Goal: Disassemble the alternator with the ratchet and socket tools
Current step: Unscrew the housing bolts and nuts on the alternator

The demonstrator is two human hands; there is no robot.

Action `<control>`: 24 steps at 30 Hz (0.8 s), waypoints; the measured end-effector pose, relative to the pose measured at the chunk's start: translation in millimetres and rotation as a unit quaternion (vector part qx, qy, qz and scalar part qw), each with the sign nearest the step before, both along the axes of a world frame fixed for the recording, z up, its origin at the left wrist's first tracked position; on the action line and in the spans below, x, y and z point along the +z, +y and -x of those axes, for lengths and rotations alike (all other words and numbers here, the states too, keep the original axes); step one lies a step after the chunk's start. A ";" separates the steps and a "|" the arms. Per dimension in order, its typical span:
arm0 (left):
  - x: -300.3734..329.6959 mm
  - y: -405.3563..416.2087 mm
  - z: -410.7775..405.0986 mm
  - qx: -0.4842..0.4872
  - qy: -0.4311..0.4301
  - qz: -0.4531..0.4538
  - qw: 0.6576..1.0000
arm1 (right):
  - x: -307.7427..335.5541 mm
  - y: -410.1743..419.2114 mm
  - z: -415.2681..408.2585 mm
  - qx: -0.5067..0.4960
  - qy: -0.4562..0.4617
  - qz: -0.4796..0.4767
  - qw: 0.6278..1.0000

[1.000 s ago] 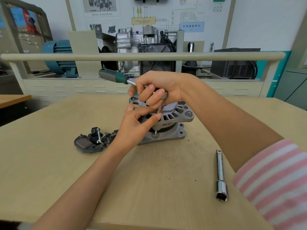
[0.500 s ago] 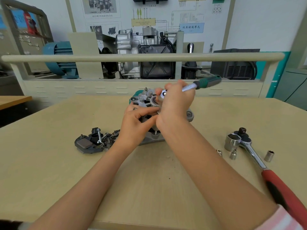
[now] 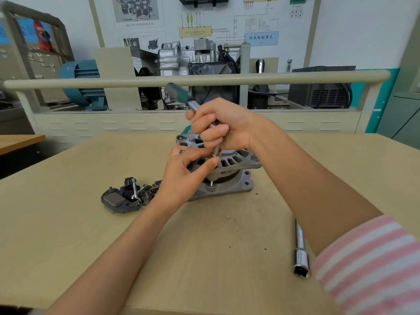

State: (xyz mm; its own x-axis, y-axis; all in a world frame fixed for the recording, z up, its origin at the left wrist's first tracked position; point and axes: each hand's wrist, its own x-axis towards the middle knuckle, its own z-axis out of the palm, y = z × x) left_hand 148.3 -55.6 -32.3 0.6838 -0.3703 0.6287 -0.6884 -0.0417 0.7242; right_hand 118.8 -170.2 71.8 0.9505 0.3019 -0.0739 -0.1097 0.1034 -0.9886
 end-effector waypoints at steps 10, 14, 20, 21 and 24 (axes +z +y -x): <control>-0.2 1.3 -4.4 -0.035 -0.037 0.001 0.999 | -2.4 5.6 -0.8 0.028 0.003 -0.039 0.999; -2.7 0.3 -5.8 -0.008 -0.025 0.002 1.000 | -23.7 27.5 2.4 -0.314 -0.133 -0.174 0.924; -1.1 0.1 -1.4 0.011 -0.027 -0.004 1.000 | -30.5 37.0 1.0 -0.466 -0.171 -0.206 0.843; -0.7 -0.6 -0.6 0.011 -0.027 -0.005 1.000 | -28.2 34.4 2.0 -0.447 -0.157 -0.189 0.860; -0.5 -0.6 0.2 0.008 -0.017 -0.002 1.000 | -22.7 27.1 4.3 -0.359 -0.128 -0.125 0.916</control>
